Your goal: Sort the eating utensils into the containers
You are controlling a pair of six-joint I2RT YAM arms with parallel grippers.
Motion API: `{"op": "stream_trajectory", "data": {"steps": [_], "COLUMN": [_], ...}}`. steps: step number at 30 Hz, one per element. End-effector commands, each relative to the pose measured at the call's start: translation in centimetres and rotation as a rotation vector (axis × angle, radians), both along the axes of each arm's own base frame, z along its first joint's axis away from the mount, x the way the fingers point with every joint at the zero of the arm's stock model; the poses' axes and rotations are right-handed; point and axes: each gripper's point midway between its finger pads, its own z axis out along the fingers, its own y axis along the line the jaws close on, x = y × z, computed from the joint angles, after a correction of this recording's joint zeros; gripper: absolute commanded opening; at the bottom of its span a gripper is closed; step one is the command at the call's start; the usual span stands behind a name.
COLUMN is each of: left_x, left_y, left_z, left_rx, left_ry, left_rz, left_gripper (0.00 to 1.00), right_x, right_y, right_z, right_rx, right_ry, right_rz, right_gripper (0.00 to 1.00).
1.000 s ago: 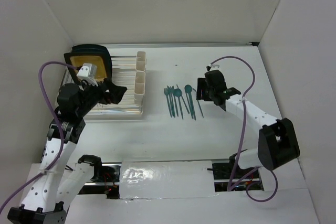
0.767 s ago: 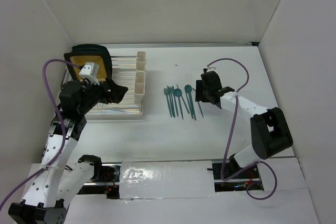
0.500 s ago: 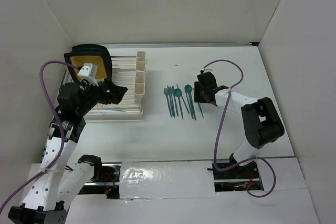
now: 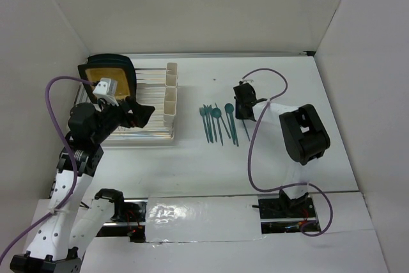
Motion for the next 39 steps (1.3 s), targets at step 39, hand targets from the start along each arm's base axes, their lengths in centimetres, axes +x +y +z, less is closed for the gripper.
{"op": "stream_trajectory", "data": {"steps": [39], "left_x": [-2.0], "left_y": [-8.4], "left_z": [5.5], "left_rx": [0.057], "left_ry": [-0.352], "left_rz": [-0.739], "left_gripper": [0.94], "right_x": [-11.2], "right_y": [21.1], "right_z": [42.4], "right_rx": [1.094], "right_ry": [-0.879], "right_rz": [0.718], "right_gripper": [0.00]}}
